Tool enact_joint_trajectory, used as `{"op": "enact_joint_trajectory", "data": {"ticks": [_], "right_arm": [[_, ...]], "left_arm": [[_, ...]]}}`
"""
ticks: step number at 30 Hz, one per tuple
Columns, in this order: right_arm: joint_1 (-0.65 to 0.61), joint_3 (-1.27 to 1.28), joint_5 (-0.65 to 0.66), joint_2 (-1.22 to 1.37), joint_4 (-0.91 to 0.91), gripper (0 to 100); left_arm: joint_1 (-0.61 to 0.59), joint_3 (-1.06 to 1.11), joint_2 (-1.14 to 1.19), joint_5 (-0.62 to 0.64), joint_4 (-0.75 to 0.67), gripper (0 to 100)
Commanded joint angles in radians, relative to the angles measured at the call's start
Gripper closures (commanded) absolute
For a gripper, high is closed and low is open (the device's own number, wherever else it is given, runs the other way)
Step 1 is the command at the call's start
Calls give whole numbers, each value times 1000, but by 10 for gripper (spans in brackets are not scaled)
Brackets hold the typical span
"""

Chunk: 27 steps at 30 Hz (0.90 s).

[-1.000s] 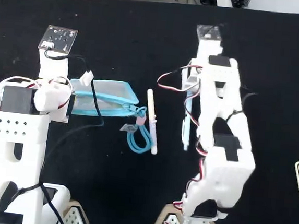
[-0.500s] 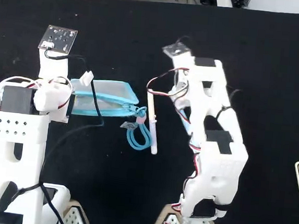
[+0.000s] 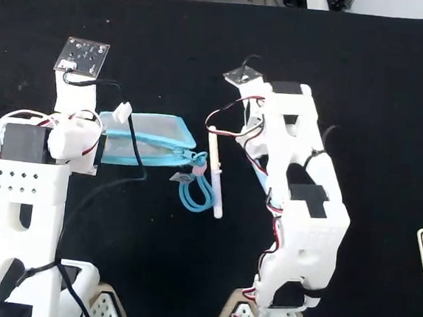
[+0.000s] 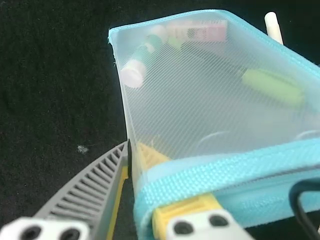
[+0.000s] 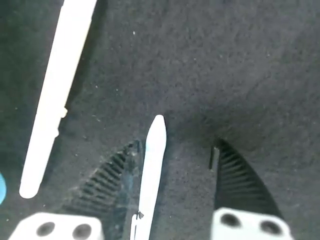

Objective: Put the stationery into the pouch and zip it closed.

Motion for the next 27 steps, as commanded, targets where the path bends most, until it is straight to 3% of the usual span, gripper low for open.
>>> {"op": "enact_joint_trajectory", "data": {"ticks": [1,8,17,27], "right_arm": [[-21,-56,14,-7,2,793],[-3,-94,77,137,-63,794],[28,-249,83,191,117,869],[21,-266,81,191,196,763]], "left_arm": [[12,10,14,11,-3,970],[8,10,14,11,-3,970],[5,10,14,11,-3,970],[5,10,14,11,-3,970]]}}
